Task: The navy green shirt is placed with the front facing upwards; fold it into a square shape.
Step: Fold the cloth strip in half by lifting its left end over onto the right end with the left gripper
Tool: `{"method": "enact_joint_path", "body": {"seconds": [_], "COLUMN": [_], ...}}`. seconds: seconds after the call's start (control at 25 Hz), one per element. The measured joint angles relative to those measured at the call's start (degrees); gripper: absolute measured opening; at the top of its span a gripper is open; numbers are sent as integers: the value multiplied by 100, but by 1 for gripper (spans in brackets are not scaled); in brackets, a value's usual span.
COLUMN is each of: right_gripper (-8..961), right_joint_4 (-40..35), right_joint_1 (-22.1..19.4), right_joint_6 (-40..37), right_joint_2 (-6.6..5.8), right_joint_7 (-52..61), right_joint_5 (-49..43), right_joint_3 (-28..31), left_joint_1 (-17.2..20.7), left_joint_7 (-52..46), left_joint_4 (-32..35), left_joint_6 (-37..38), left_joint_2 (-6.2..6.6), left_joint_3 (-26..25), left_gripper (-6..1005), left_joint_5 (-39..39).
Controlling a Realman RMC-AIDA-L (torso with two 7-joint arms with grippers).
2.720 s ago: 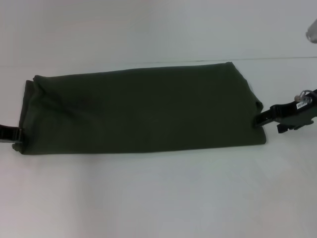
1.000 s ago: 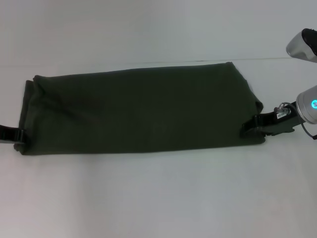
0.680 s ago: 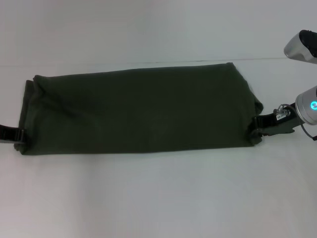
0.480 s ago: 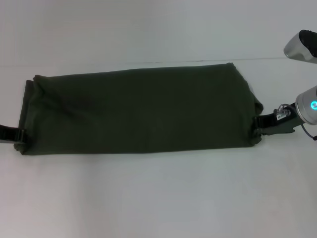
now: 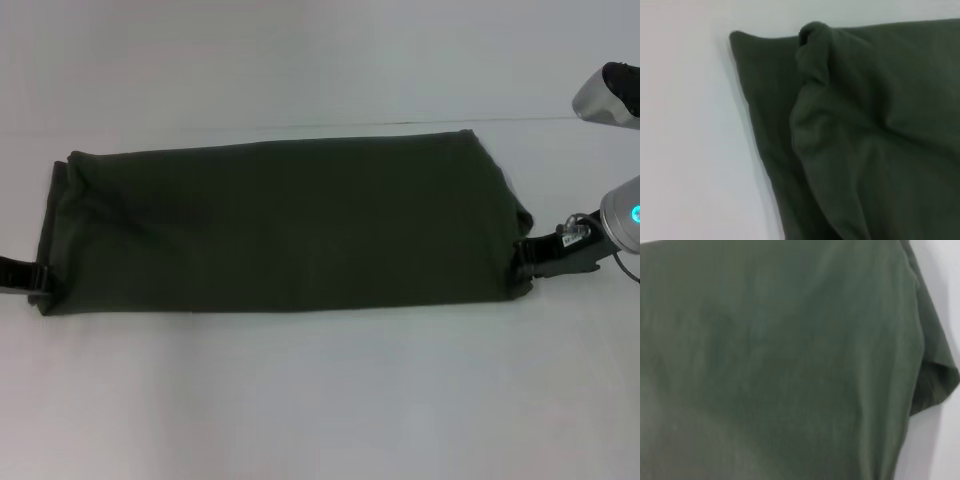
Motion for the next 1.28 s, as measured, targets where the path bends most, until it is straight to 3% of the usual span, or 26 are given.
{"method": "enact_joint_path", "body": {"seconds": [0.32, 0.56, 0.96, 1.28], "right_gripper": [38, 41, 46, 49], "right_joint_4": [-341, -459, -461, -439], "right_joint_1": [-98, -164, -308, -416], "right_joint_6": [-1128, -1918, -2586, -2959], "right_joint_2": [-72, -121, -20, 9], "right_joint_7": [-195, -482, -694, -954], "right_joint_5": [0, 0, 1, 0], "right_joint_3": [-238, -313, -844, -976], "left_joint_1": [-11, -9, 19, 52], "left_joint_7": [1, 53, 211, 235], "left_joint_4": [239, 517, 740, 800], "left_joint_6": [807, 1640, 2890, 3322], "left_joint_2": [54, 166, 281, 301], "left_joint_3": [25, -12, 42, 82], "left_gripper": [12, 12, 13, 13], "left_joint_5": [350, 437, 451, 456]}}
